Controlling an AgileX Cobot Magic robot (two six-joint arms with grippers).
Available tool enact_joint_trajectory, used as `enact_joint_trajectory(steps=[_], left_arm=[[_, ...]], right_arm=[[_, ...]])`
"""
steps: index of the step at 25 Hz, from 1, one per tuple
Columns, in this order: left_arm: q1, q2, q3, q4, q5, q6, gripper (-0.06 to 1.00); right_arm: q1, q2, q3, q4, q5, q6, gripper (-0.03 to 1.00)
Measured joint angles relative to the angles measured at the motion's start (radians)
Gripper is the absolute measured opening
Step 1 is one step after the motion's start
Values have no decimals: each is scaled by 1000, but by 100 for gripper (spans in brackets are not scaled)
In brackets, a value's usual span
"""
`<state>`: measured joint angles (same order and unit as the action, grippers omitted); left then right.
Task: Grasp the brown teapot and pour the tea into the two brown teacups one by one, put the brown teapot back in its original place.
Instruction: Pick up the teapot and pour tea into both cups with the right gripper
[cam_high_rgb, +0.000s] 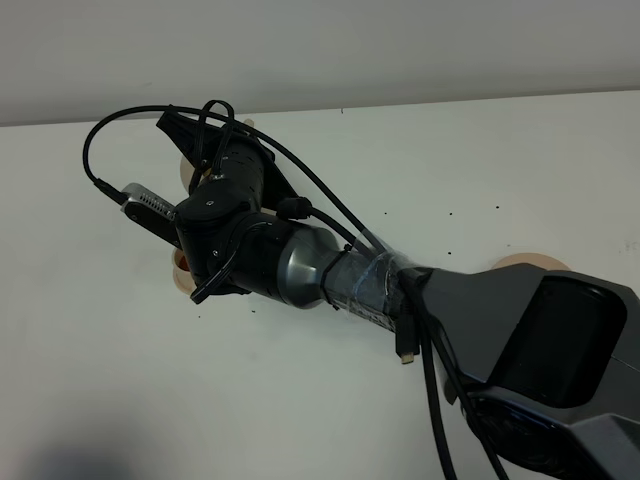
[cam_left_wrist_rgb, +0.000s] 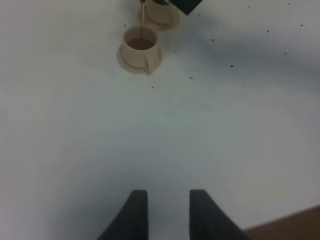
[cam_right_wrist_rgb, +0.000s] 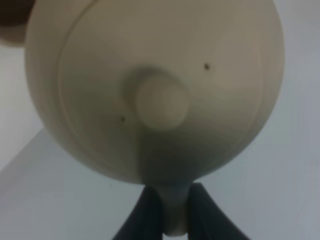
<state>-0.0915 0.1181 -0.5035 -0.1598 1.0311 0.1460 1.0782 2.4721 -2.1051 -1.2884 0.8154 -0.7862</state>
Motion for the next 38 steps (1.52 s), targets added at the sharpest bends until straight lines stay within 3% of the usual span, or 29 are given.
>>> enact_joint_trajectory(steps=[38], left_arm=[[0, 0, 0, 0, 0, 0, 23]], right_arm=[[0, 0, 0, -14, 14, 1, 11]])
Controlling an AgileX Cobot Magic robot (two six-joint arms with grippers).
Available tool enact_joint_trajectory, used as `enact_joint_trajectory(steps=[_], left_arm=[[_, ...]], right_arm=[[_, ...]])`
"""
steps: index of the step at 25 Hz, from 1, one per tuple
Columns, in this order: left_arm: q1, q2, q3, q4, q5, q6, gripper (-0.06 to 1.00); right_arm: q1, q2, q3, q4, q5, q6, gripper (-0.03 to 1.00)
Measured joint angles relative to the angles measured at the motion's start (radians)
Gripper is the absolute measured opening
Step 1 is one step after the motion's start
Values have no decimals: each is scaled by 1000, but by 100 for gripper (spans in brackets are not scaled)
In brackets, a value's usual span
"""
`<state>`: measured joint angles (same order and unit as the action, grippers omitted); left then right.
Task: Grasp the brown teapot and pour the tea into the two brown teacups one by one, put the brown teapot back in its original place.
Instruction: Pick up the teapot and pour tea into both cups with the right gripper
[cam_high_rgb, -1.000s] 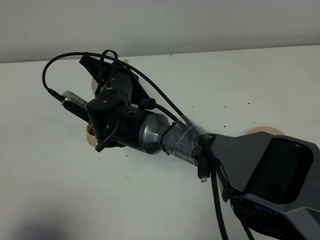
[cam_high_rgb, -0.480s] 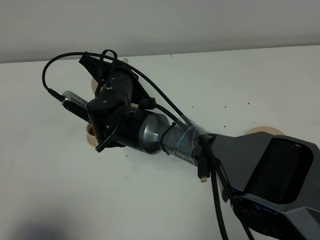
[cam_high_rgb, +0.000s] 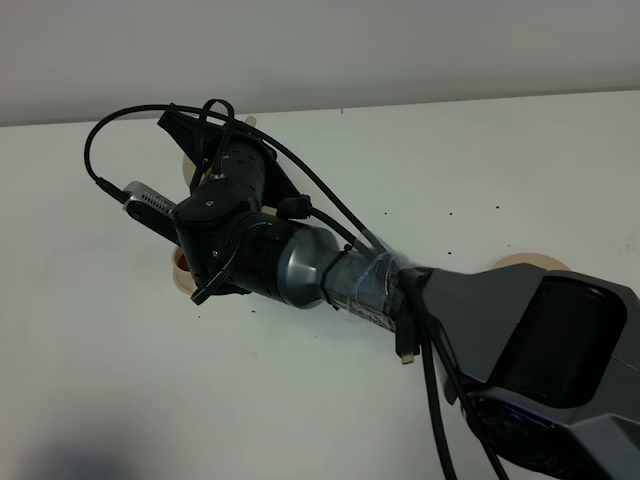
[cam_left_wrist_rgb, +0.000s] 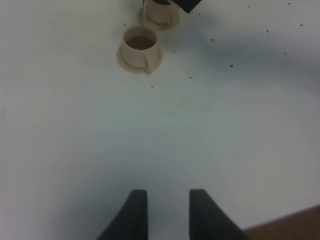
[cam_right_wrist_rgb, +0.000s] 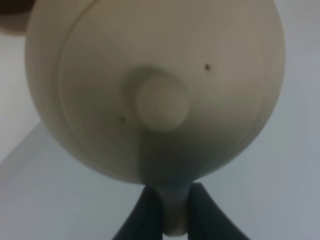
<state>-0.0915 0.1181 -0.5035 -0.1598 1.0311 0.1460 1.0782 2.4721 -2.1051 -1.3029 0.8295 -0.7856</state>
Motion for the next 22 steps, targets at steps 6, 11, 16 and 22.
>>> enact_joint_trajectory(steps=[6, 11, 16, 22], left_arm=[[0, 0, 0, 0, 0, 0, 23], [0, 0, 0, 0, 0, 0, 23], [0, 0, 0, 0, 0, 0, 23], [0, 0, 0, 0, 0, 0, 23]], right_arm=[[0, 0, 0, -15, 1, 0, 11], [0, 0, 0, -16, 2, 0, 11], [0, 0, 0, -16, 3, 0, 11], [0, 0, 0, -16, 4, 0, 11]])
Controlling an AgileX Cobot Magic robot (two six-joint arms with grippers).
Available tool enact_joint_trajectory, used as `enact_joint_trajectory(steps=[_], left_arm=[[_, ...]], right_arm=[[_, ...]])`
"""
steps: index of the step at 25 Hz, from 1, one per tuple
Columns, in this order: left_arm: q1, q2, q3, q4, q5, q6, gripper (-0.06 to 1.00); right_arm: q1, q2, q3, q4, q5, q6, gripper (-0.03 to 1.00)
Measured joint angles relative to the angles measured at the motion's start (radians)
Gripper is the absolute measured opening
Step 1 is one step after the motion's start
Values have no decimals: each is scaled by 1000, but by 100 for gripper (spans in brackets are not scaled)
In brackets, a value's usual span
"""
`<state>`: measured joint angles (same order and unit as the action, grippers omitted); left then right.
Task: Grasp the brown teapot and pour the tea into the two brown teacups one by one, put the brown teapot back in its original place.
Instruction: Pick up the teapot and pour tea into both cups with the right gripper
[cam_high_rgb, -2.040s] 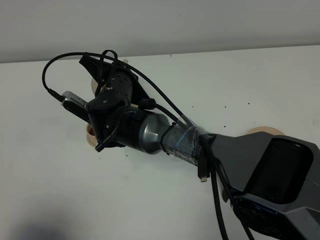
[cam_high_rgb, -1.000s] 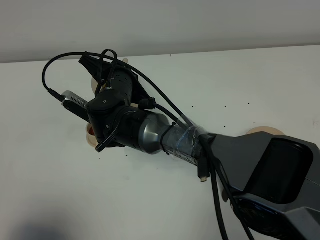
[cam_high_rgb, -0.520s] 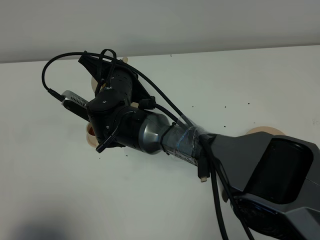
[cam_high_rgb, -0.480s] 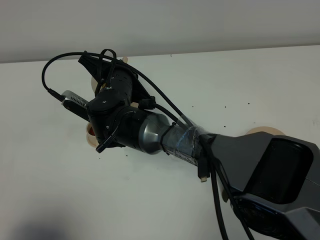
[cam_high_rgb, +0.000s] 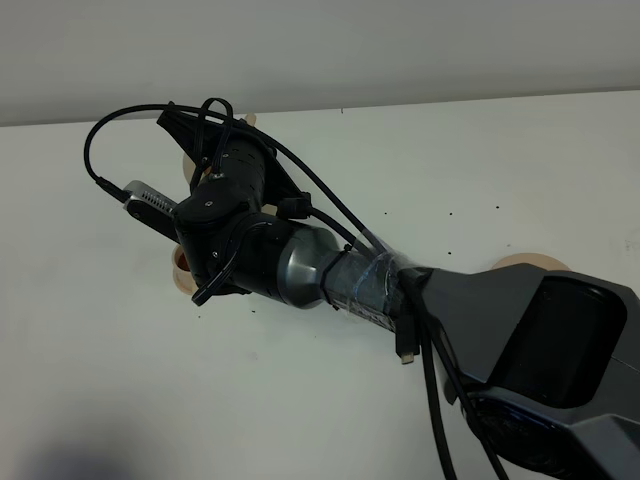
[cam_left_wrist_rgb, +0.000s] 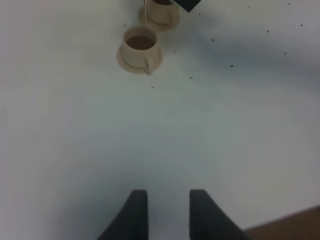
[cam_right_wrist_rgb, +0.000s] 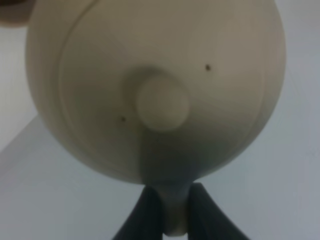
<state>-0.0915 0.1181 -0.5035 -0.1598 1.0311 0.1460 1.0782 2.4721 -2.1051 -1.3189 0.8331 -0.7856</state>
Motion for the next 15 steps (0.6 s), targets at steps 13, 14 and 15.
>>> enact_joint_trajectory(steps=[13, 14, 15], left_arm=[[0, 0, 0, 0, 0, 0, 23], [0, 0, 0, 0, 0, 0, 23], [0, 0, 0, 0, 0, 0, 23]], right_arm=[[7, 0, 0, 1, 4, 0, 11], [8, 0, 0, 2, 6, 0, 11], [9, 0, 0, 4, 8, 0, 11]])
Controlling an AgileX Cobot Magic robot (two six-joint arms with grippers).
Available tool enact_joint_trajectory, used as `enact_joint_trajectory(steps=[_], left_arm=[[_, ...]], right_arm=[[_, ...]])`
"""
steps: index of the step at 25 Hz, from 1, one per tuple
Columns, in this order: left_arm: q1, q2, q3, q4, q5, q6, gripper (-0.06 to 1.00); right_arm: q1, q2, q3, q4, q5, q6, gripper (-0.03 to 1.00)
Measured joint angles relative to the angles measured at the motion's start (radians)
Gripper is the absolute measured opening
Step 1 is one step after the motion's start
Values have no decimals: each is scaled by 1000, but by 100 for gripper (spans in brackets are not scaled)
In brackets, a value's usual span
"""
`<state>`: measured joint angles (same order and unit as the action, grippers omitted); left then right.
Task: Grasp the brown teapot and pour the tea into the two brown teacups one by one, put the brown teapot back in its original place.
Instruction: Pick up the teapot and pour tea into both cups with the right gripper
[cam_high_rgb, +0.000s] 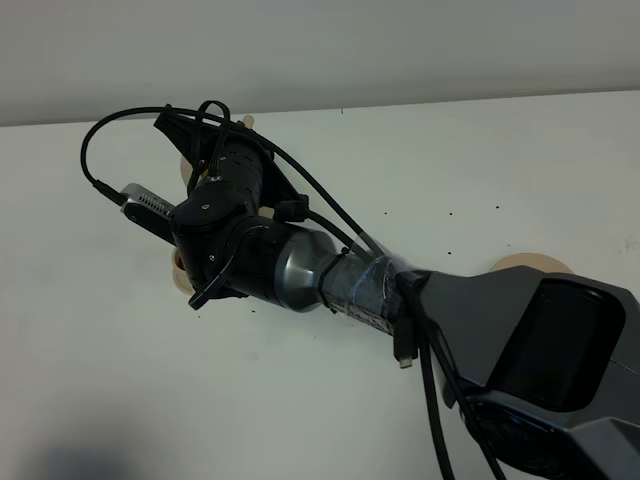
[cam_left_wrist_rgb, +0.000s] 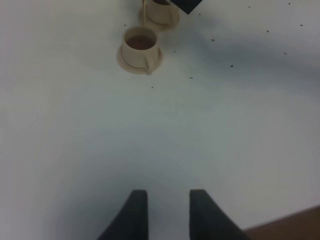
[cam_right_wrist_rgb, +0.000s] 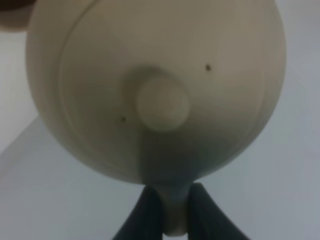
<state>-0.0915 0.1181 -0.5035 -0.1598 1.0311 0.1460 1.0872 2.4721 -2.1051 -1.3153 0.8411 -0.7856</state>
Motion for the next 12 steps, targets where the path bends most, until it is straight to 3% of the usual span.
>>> enact_joint_trajectory(steps=[12], left_arm=[[0, 0, 0, 0, 0, 0, 23]], right_arm=[[1, 0, 0, 16, 25, 0, 11]])
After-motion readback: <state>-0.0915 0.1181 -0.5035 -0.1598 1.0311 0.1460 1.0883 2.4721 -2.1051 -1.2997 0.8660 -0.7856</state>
